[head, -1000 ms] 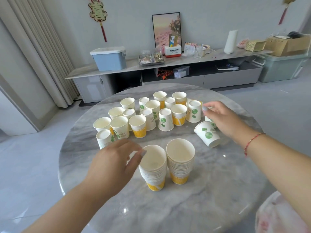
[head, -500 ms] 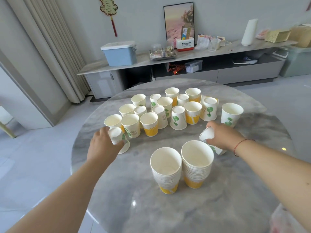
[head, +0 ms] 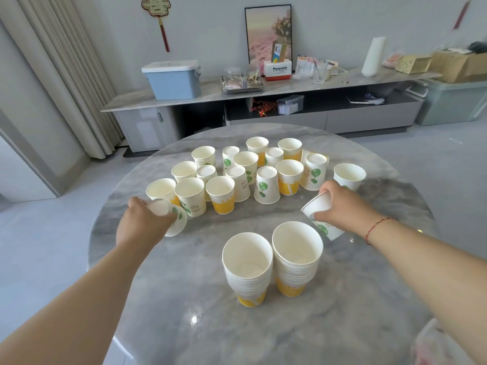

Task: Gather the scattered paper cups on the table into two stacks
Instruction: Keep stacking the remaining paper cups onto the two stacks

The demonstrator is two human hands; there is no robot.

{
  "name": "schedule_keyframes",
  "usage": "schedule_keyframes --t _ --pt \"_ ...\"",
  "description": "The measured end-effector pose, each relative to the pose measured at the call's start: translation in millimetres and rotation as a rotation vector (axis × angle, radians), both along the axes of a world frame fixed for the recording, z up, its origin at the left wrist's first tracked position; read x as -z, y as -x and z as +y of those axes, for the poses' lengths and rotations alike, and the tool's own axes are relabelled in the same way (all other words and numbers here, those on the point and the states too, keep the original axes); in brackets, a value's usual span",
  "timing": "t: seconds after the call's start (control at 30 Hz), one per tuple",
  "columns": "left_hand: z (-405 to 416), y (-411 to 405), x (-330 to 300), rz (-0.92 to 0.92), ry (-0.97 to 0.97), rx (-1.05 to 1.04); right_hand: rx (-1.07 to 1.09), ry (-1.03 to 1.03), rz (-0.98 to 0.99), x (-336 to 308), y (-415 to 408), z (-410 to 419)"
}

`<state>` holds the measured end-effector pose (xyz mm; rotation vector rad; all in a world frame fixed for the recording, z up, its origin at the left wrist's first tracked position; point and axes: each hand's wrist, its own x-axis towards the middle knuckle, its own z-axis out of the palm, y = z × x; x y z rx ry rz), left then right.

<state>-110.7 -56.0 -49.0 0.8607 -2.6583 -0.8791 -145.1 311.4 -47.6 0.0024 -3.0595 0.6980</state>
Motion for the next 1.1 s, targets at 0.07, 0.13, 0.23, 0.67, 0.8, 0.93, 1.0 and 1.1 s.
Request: schedule_keyframes --t 0.07,0.13,0.23,0.67,0.8,0.93,1.0,1.1 --pt "-3.7 -5.7 -11.2 0.121 -0.139 -0.064 0.030 0.105 0.042 -11.0 -0.6 3.4" --pt "-10.8 -11.9 -21.3 0.254 -0.359 -0.077 0.062 0.191 0.098 -26.4 -4.2 5.5" --pt "-14.2 -24.1 -33.6 0.402 -0.762 0.013 0.052 0.435 0.166 -48.4 -14.5 8.0" --pt "45.9 -75.6 -69.2 0.433 -1.852 0.434 -0.424 1.089 -0.006 -79.7 -76.8 -11.8" --pt "65.8 -81.2 -70.6 0.375 -1.868 0.716 -0.431 1.068 -0.021 -76.5 -82.4 -11.5" --pt "74.5 -83.0 -67.5 0.261 -1.900 0.921 -0.445 1.026 -0.032 -73.4 -86.8 -12.5" --pt "76.6 -83.5 -65.5 0.222 -1.927 0.986 -0.454 1.002 -0.025 -72.3 -88.1 -14.1" --pt "78.6 -83.9 -63.8 0.275 -1.671 0.947 -0.468 0.989 -0.014 -69.3 -88.4 -17.0"
